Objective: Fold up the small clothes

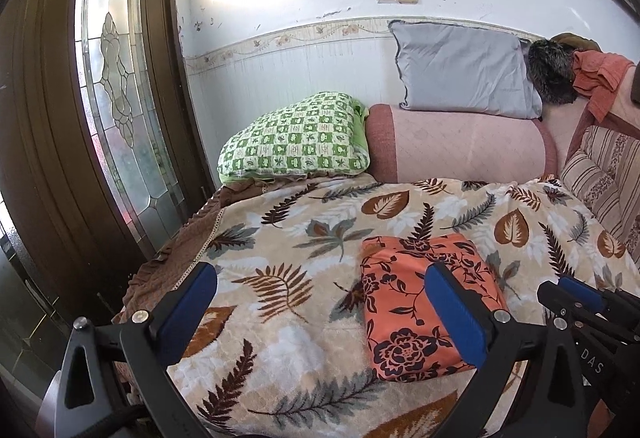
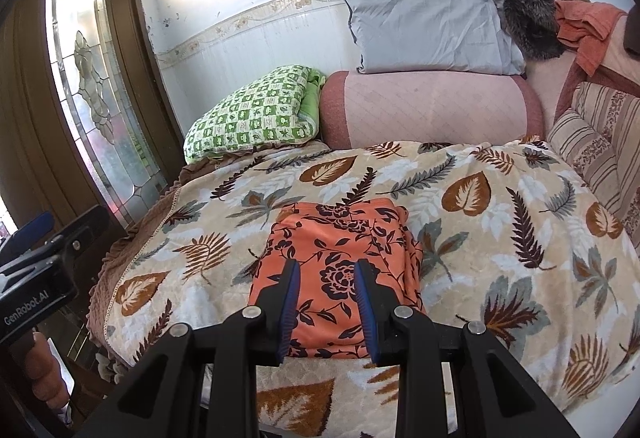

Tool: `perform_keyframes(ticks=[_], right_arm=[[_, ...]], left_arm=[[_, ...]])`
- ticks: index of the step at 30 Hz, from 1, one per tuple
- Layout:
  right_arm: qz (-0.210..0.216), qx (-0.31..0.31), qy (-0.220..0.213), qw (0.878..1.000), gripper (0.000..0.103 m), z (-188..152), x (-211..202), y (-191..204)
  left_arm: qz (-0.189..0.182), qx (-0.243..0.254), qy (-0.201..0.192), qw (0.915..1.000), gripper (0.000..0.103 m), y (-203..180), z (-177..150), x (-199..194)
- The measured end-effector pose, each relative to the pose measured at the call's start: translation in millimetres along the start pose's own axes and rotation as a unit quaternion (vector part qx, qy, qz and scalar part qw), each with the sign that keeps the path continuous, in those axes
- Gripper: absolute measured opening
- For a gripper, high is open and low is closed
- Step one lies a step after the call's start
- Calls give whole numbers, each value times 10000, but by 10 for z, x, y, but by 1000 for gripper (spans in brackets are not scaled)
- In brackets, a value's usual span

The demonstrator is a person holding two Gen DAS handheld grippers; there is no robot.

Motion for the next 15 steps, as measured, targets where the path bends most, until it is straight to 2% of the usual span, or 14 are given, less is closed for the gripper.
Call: perform_keyframes(ticks=[15], right_arm=[[31,-33,45,10000,31,7,53,51]], left_arm=[[-56,-44,87,9999,103,31,0,39]])
Point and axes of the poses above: each gripper's, at about its wrist camera, not at the fingertips, and x roughly the way its jaws point, y to its left, z to its top, the point moved 7 cm from there along x, roughly the way its jaws point, and after that the axes turned 4 degrees about z, right-handed, at the moved point
